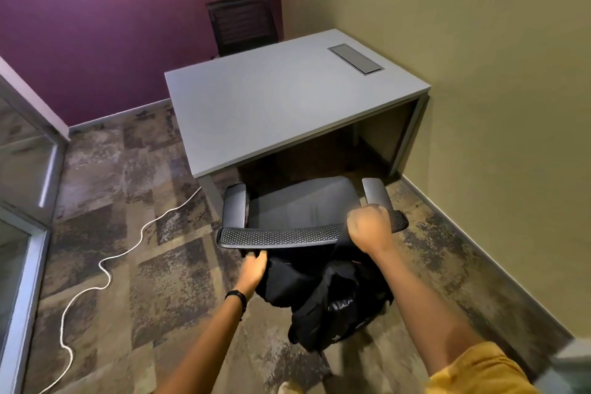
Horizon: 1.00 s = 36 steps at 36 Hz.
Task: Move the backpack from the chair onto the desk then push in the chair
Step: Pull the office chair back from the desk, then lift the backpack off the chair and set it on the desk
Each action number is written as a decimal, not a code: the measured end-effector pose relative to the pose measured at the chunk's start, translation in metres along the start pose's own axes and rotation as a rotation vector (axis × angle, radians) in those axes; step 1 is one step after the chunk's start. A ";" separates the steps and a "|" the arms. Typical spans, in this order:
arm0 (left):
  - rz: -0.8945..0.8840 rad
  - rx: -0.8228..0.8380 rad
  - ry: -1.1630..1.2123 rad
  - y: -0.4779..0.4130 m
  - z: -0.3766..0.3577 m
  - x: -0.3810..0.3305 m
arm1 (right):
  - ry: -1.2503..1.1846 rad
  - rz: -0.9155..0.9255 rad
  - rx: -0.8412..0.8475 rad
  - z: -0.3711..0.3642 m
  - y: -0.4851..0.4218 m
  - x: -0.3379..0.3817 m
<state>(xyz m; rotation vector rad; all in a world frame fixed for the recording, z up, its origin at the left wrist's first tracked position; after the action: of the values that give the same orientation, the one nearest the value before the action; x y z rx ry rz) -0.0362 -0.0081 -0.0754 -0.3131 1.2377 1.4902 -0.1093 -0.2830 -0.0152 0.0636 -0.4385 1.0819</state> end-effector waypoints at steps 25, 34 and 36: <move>-0.223 0.369 -0.774 0.049 -0.117 0.002 | 0.104 -0.022 0.196 -0.005 0.000 -0.003; -0.443 0.343 -0.928 0.046 -0.116 -0.014 | 0.104 -0.175 0.339 0.000 0.005 0.002; -0.556 0.395 -1.024 0.043 -0.117 -0.020 | 0.082 -0.205 0.292 0.003 0.007 0.004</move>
<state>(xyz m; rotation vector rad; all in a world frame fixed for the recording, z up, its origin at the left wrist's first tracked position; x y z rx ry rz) -0.1141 -0.1074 -0.0868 0.3340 0.5047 0.6991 -0.1150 -0.2770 -0.0116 0.3150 -0.1927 0.9355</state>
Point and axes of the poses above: each hand's wrist, its own y-axis away from the middle knuckle, its own z-axis out of the back of the hand, x = y × z, the point moved 5 cm from there along -y, towards the middle knuckle
